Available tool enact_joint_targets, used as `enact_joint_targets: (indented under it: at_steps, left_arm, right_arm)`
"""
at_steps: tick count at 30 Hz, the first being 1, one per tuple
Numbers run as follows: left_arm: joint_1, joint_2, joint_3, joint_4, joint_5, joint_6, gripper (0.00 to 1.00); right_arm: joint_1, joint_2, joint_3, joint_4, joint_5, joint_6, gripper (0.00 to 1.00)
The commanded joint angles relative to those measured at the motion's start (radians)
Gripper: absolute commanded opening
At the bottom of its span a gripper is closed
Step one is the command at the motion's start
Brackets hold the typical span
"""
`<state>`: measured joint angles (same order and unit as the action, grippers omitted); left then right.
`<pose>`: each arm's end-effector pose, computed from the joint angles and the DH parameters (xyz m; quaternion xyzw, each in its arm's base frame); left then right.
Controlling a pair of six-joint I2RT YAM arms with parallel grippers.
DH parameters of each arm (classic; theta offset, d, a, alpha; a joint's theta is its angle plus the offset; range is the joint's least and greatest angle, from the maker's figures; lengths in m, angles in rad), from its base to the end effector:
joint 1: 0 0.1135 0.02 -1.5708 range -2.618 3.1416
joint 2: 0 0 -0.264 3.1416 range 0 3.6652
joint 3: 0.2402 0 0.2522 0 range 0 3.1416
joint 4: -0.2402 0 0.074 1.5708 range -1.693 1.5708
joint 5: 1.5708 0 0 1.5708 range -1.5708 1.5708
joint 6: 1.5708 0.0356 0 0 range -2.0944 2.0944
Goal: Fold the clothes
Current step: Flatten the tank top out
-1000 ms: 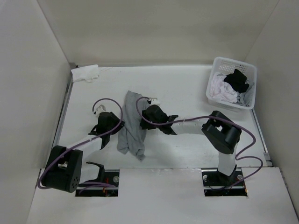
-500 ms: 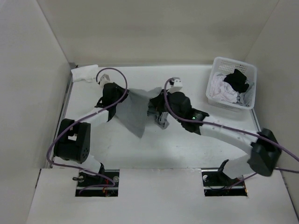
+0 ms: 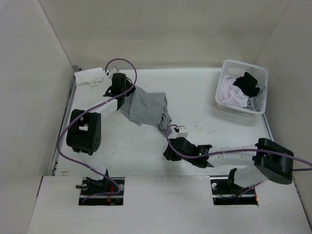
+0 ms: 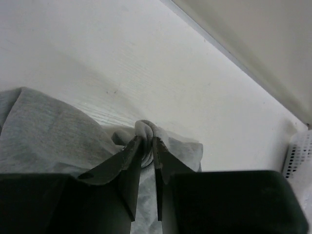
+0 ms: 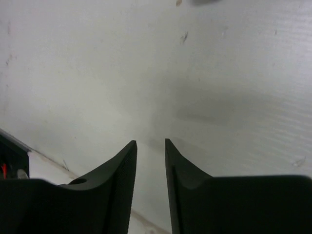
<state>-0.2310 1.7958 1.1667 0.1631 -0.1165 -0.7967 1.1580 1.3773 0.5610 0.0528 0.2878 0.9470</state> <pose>0.4000 -0.0898 0.2261 -0.2665 0.8075 -0.2143 0.4806 0.1131 0.2331 0.1604 -0.0398 0.9110 0.2723 0.3071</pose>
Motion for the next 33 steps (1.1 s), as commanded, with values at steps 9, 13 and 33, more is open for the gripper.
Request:
enact_joint_targets:
  at_steps: [9, 13, 33]
  left_arm:
    - [-0.152, -0.394, -0.387, 0.072, -0.308, 0.062, 0.41]
    - [-0.181, -0.513, -0.559, 0.044, -0.293, 0.012, 0.4]
    - [-0.152, -0.424, -0.705, 0.174, -0.086, -0.162, 0.27]
  right_arm:
    - [-0.238, 0.295, 0.238, 0.275, 0.01, -0.05, 0.42]
    - [-0.387, 0.318, 0.26, 0.243, 0.033, -0.043, 0.43]
    - [-0.353, 0.436, 0.533, 0.049, 0.005, -0.183, 0.34]
